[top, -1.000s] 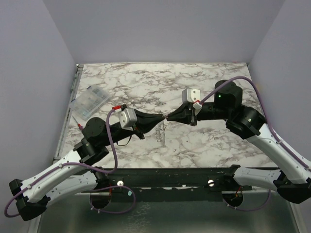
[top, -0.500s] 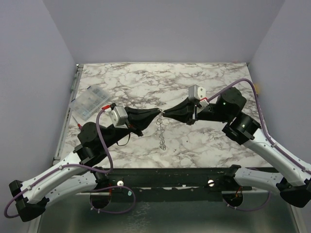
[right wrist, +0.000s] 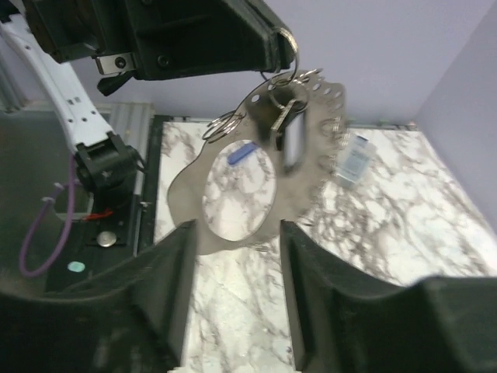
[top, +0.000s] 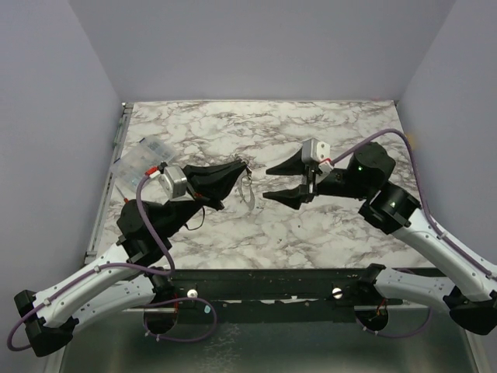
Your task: Put the keys on the keyring
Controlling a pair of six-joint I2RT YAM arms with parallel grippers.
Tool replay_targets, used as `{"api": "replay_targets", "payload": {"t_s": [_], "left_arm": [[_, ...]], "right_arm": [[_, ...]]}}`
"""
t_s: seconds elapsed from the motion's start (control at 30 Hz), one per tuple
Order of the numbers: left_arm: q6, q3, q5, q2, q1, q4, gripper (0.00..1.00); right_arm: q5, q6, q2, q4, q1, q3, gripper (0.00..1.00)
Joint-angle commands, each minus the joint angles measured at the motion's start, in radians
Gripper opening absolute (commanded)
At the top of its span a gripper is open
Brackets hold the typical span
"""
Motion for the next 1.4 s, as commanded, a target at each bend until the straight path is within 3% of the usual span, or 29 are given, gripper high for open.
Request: {"api": "replay_targets", "payload": {"t_s": [0.0, 0.17, 0.33, 0.47, 0.67, 0.9, 1.37], "left_arm": [[0.051, 0.053, 0.107, 0.002, 0.001, -0.055, 0.00], [0.058, 0.068, 0.183, 0.007, 0.001, -0.083, 0.00], [0.038, 0.072, 0.236, 0.014, 0.001, -0.083, 0.00], [0.029, 0.074, 0.279, 0.014, 0.001, -0.083, 0.00], [0.018, 0.087, 0.338, 0.025, 0.001, -0.093, 0.00], [0.021, 0.090, 0.329, 0.029, 0.001, -0.095, 0.00], [0.030, 0.091, 0.303, 0.037, 0.001, -0.094, 0.00]], "right_arm": [[0.058, -0.080, -0.087, -0.039, 0.007, 0.070, 0.64], [0.002, -0.124, -0.018, -0.155, 0.006, 0.190, 0.66], [-0.031, -0.129, 0.018, -0.144, 0.007, 0.214, 0.65], [-0.045, -0.149, 0.040, -0.154, 0.007, 0.230, 0.61], [-0.096, -0.229, 0.118, -0.311, 0.006, 0.327, 0.52], [-0.171, -0.259, 0.156, -0.411, 0.006, 0.384, 0.43], [-0.264, -0.262, 0.173, -0.452, 0.006, 0.411, 0.39]]}}
